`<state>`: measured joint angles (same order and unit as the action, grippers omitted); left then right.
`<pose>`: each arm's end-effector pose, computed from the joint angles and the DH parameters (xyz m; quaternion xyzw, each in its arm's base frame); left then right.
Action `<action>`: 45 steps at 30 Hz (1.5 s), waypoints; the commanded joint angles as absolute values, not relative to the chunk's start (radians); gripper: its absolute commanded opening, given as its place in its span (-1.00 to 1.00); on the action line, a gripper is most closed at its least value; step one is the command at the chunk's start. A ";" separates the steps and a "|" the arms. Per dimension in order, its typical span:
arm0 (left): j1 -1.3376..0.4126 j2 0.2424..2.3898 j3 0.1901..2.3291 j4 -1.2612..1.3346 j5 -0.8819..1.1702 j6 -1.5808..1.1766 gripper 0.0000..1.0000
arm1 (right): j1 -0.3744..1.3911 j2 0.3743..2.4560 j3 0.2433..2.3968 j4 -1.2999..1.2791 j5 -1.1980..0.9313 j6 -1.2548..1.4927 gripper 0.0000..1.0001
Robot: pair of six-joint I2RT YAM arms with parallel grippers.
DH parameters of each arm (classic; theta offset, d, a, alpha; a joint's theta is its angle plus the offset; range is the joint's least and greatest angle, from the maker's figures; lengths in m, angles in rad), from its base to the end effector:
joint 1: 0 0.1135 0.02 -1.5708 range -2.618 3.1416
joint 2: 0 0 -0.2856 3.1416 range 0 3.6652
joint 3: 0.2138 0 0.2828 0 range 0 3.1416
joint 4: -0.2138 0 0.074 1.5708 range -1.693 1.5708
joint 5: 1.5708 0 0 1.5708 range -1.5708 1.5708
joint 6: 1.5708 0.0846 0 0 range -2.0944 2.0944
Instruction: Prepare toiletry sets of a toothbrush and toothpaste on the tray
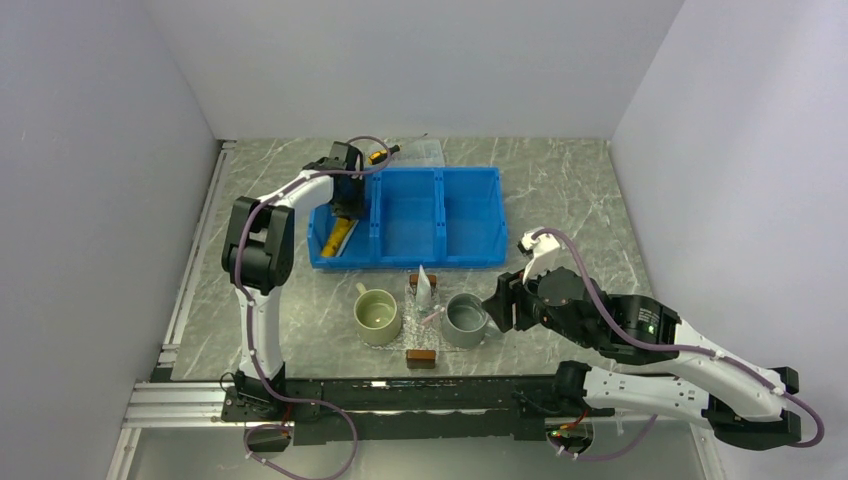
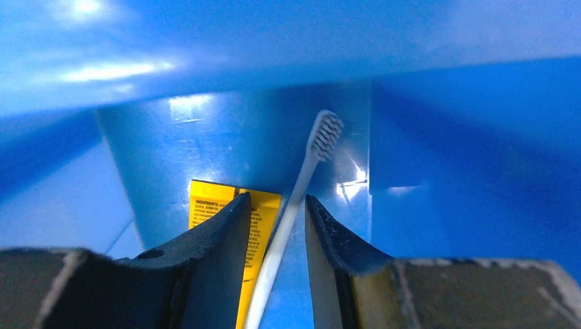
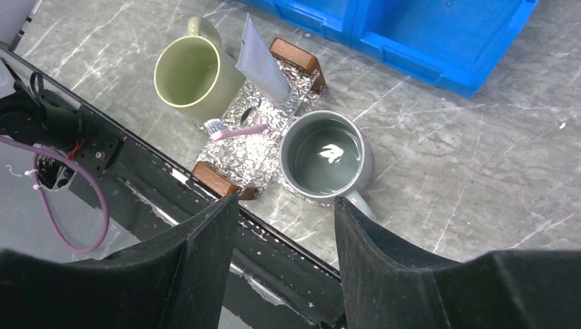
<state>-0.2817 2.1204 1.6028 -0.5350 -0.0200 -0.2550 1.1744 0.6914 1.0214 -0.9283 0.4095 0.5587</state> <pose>0.4976 -0.1423 0.1347 0.0103 0.9665 -0.0586 0.2496 0.0957 0.1413 0.3565 -0.1717 0.8537 0.2323 0.4332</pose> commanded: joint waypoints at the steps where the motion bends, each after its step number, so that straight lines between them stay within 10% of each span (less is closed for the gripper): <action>1: -0.297 2.082 1.585 -0.566 0.010 -0.244 -0.20 | 1.177 0.684 1.026 -0.924 0.402 0.568 0.11; 45: -0.321 2.053 1.574 -0.642 0.007 -0.263 -0.18 | 1.178 0.696 1.018 -0.901 0.388 0.576 0.12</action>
